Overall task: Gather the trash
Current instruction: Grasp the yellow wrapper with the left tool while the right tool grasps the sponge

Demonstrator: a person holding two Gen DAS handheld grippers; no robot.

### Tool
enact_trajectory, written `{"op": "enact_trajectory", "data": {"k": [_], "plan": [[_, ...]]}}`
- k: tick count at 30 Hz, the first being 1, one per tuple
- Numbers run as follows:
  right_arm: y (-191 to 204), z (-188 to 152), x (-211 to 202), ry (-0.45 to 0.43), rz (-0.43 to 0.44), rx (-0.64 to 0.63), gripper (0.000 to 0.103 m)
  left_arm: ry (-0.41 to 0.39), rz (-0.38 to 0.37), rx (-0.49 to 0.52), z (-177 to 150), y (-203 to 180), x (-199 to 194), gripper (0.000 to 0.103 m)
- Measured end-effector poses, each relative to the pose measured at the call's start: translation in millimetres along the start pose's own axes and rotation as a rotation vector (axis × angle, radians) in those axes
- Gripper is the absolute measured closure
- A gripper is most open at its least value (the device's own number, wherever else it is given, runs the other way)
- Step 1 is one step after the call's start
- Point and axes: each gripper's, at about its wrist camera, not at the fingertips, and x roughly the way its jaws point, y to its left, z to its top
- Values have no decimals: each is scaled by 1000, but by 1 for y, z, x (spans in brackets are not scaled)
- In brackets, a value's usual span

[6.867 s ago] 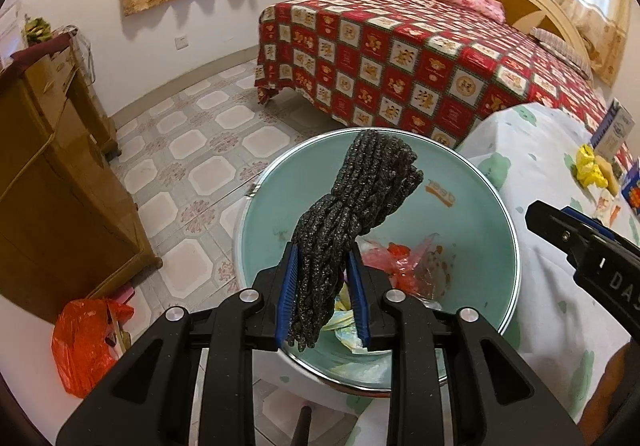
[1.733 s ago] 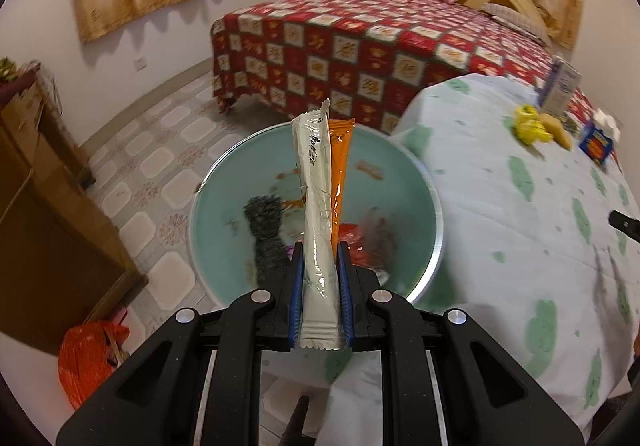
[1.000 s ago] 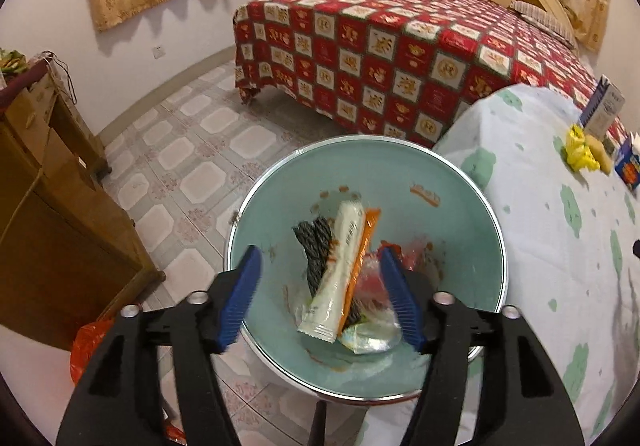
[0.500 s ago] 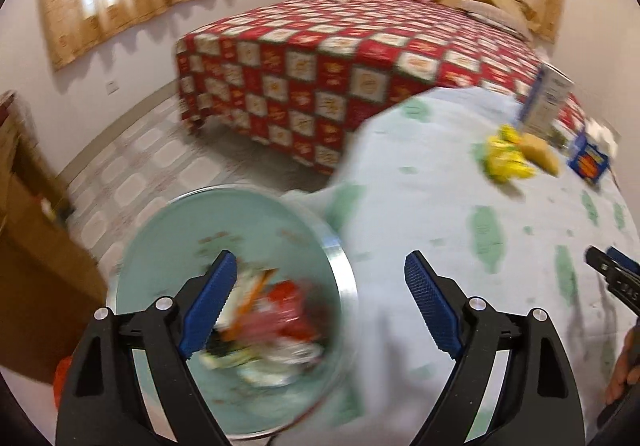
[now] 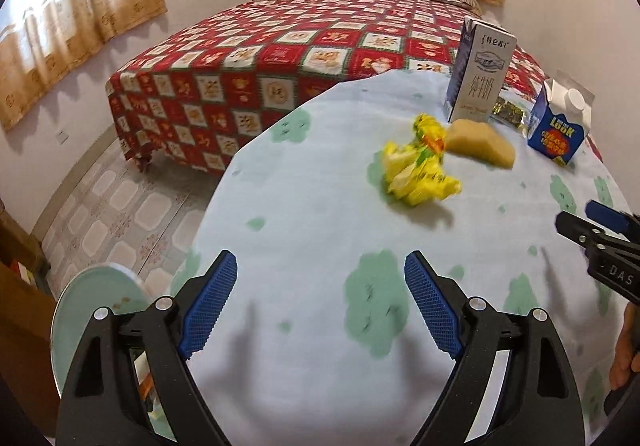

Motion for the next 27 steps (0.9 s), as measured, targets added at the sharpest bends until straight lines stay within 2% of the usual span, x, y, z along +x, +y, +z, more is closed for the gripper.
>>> {"op": "enact_trajectory", "data": {"k": [14, 22, 23, 25, 27], "plan": [[17, 57, 49, 17, 70, -211, 38, -15, -58, 49, 55, -38, 37, 19], [20, 76, 78, 54, 148, -228, 38, 62, -117, 25, 65, -48, 78, 19], [23, 77, 81, 54, 153, -240, 39, 69, -116, 22, 64, -48, 82, 20], [27, 76, 86, 61, 154, -265, 54, 71, -120, 14, 64, -48, 87, 28], [30, 75, 92, 68, 161, -273, 58, 80, -147, -1, 64, -47, 92, 43]]}}
